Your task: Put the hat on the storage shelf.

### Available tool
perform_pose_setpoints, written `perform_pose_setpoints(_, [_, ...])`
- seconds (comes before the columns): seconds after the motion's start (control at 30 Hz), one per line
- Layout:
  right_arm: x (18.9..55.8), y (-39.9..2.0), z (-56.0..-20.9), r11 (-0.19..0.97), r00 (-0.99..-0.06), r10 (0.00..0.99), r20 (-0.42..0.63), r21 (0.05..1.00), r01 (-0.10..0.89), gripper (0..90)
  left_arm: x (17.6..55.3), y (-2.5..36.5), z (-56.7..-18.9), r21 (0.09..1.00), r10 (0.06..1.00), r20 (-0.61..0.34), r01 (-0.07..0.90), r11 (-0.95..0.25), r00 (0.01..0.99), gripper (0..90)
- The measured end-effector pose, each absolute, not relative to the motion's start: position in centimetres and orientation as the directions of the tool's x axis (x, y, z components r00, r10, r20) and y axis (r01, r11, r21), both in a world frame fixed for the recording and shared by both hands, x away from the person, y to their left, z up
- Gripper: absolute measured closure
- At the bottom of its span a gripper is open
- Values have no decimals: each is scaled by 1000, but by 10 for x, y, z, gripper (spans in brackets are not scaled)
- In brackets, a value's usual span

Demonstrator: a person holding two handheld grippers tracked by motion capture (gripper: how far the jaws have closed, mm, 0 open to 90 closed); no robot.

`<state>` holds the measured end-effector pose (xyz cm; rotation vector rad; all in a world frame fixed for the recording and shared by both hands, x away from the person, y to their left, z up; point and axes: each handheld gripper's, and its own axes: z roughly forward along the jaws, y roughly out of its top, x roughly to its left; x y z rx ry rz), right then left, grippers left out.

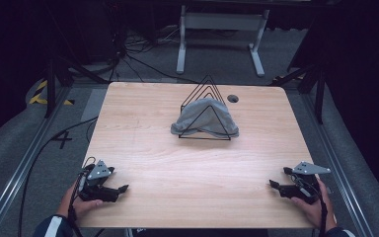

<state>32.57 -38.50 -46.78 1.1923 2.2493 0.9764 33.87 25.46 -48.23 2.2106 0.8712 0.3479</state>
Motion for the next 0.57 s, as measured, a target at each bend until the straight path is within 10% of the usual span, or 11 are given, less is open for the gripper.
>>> perform_pose_setpoints(0.57, [326, -385, -468, 389, -548, 836, -33, 741, 548, 195, 340, 254, -482, 710, 682, -15, 488, -508, 731, 148])
